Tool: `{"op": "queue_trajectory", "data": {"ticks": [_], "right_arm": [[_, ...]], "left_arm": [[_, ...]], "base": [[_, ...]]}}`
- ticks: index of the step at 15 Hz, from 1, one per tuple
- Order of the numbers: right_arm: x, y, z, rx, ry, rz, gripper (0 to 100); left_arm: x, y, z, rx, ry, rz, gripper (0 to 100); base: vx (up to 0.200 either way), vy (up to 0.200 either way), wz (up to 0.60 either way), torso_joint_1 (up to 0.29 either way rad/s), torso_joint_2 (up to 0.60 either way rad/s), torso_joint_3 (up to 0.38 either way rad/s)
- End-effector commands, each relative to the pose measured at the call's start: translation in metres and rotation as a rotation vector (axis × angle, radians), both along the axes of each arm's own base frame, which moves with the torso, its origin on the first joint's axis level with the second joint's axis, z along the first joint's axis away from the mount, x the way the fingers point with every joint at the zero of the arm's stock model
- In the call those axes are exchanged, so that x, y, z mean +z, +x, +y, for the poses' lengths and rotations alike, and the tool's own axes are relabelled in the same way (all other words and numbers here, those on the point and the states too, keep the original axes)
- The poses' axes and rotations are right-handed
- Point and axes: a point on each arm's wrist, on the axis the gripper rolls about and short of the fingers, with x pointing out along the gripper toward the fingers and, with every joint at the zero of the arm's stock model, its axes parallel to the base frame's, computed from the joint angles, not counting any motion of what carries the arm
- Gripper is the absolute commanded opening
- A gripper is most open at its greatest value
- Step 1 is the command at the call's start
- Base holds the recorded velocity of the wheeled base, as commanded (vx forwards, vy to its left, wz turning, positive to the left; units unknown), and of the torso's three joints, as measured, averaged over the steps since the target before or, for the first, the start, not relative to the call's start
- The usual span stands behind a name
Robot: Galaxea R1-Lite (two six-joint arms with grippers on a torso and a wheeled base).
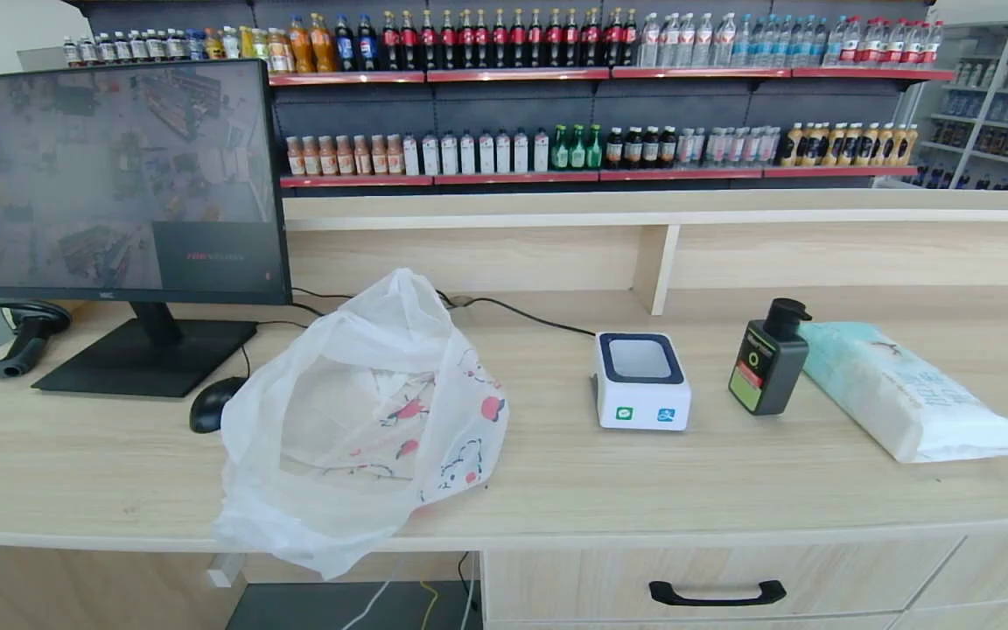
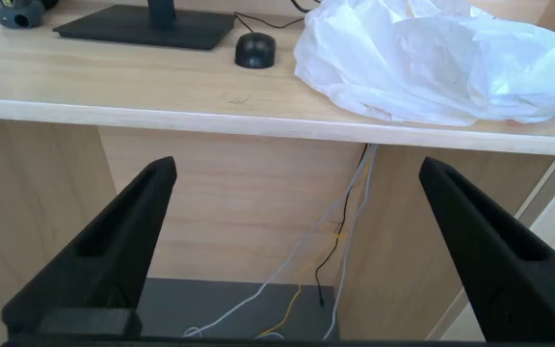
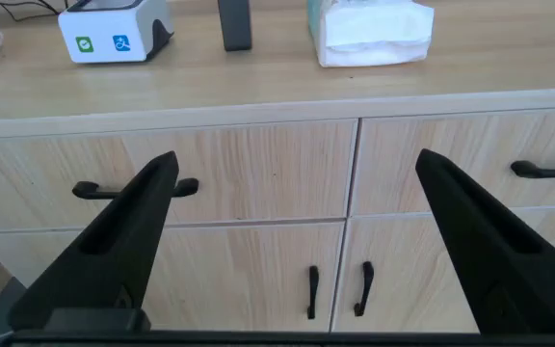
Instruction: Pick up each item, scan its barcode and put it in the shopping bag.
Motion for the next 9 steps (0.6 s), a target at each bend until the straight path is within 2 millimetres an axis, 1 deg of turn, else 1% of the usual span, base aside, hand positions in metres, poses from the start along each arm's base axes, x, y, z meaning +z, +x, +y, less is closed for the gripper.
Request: {"op": "queue_trajectory", "data": {"ticks": [1, 2, 4, 6, 8, 9], "right_arm": [[0.000, 0.000, 0.000, 0.001, -0.002, 0.001, 100], [0.002, 0.000, 0.000, 0.001, -0.002, -0.016, 100], [0.025, -0.006, 0.001, 0.065, -0.003, -0.079, 100], [0.058, -0.006, 0.002, 0.087, -0.004, -0.066, 100], [0.104, 0.014, 0.001, 0.151, -0.011, -0.064, 100], [0.128, 0.032, 0.003, 0.168, -0.022, -0.089, 100]], "left_arm": [[0.000, 0.000, 0.000, 0.000, 0.001, -0.001, 100], [0.000, 0.000, 0.000, 0.001, 0.001, -0.001, 100], [0.000, 0.000, 0.000, 0.000, 0.001, -0.001, 100], [0.000, 0.000, 0.000, 0.000, 0.001, -0.001, 100], [0.000, 0.000, 0.000, 0.000, -0.001, -0.001, 100], [0.000, 0.000, 0.000, 0.000, 0.001, -0.001, 100]], "base": [[0.000, 0.000, 0.00, 0.000, 0.00, 0.000], [0.000, 0.000, 0.00, 0.000, 0.00, 0.000], [0.000, 0.000, 0.00, 0.000, 0.00, 0.000], [0.000, 0.000, 0.00, 0.000, 0.00, 0.000], [0.000, 0.000, 0.00, 0.000, 0.00, 0.000], [0.000, 0.000, 0.00, 0.000, 0.00, 0.000]]}}
